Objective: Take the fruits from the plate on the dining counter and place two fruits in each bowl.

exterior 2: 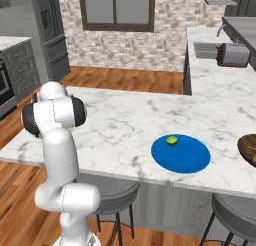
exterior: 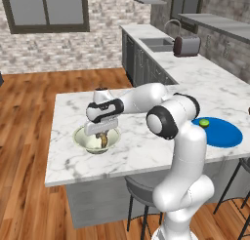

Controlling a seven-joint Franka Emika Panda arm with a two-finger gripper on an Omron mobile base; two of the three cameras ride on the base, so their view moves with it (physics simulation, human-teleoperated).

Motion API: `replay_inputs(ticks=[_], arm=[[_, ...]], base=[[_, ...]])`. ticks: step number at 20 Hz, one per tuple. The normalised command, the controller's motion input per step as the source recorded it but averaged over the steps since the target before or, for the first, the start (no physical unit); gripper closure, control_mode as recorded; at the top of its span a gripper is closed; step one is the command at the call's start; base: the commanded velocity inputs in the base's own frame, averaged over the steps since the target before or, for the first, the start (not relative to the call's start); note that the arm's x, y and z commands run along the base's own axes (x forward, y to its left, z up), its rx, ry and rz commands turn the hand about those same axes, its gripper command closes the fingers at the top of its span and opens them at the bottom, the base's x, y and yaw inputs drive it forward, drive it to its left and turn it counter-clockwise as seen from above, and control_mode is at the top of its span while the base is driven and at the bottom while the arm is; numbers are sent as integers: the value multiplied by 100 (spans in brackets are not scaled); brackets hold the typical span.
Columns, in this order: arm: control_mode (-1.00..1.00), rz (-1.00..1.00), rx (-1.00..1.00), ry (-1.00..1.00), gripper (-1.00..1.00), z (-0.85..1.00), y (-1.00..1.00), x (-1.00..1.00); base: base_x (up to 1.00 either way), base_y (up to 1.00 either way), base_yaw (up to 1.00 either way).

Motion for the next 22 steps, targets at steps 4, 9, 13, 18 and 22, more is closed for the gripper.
replay_inputs(ticks=[4,9,13,18,22], arm=[[-100,0,0,0,-100,0,0,0],[-100,0,0,0,-100,1,0,0],[-100,0,0,-6,-100,35,0,-6],[-100,0,0,-9,-100,64,-39,-41],[-100,-5,0,0,-100,41,-95,-59]], base=[[0,0,0],[0,0,0],[0,0,0],[0,0,0],[0,0,0]])
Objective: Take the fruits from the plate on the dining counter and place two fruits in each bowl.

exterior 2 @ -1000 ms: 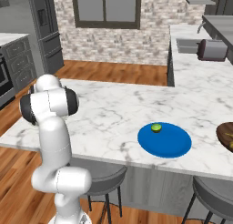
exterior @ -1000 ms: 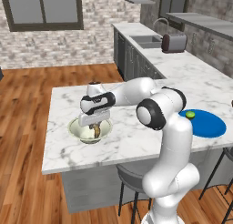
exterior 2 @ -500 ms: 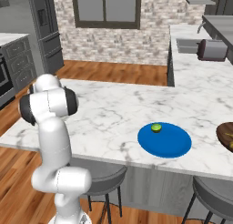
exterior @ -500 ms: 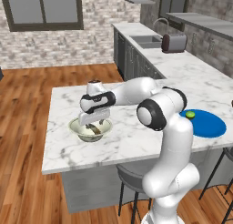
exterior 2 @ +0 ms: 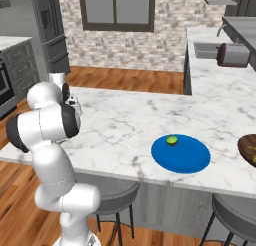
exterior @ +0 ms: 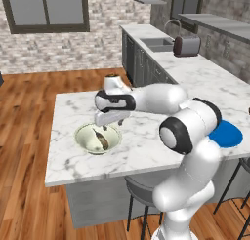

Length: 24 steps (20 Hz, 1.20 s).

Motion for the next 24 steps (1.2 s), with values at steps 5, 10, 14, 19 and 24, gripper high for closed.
replay_inputs(ticks=[5,10,14,19,24], arm=[[-100,-6,0,0,-100,27,-100,-43],[-100,-8,0,0,-100,27,-100,-17],[-100,-10,0,0,-100,30,-94,0],[-100,-11,0,0,-100,2,-90,0],[-100,-13,0,0,-100,0,-98,0]], base=[[0,0,0],[0,0,0],[0,0,0],[0,0,0],[0,0,0]])
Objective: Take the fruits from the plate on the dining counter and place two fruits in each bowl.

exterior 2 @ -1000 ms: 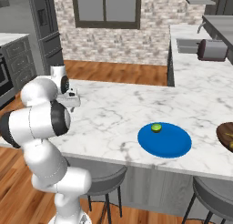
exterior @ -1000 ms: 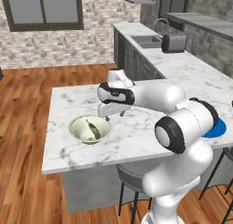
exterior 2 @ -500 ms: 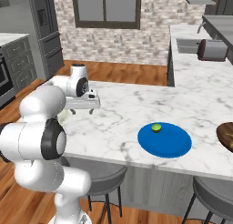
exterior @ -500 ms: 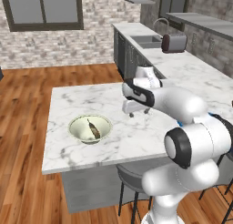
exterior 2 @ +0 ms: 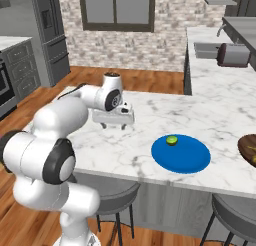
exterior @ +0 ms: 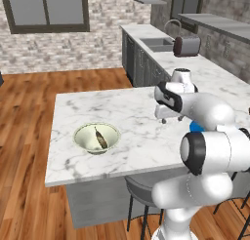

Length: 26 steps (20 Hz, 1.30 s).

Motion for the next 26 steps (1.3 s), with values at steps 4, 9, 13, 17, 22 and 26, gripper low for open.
replay_inputs(ticks=[4,9,13,17,22,26], arm=[[-100,-18,0,0,-100,0,-95,0],[-100,-17,0,0,-100,0,-77,0],[-100,-15,0,0,-100,-11,-59,2],[-100,-12,0,0,-100,-13,-54,9],[-100,-13,-1,0,-100,-15,-40,10],[-100,-12,-3,0,-100,-7,-34,14]], base=[[0,0,0],[0,0,0],[0,0,0],[0,0,0],[0,0,0],[0,0,0]])
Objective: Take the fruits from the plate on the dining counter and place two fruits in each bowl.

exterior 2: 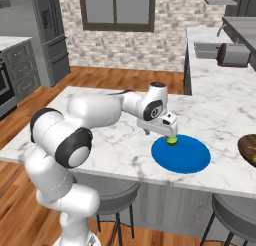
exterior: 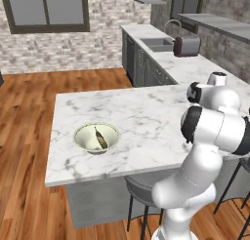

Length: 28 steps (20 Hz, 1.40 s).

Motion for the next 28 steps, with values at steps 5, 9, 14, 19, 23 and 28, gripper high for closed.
replay_inputs(ticks=[5,9,14,19,23,28], arm=[[-100,-11,-6,0,-100,-12,-27,17],[-100,-7,-9,0,-100,-27,-8,18],[-100,-3,0,-3,-100,-35,-9,27],[-100,0,0,-2,-100,-20,-24,26],[-100,0,0,0,-100,-4,-26,19],[-100,0,0,0,-100,-14,-2,24]], base=[[0,0,0],[0,0,0],[0,0,0],[0,0,0],[0,0,0],[0,0,0]])
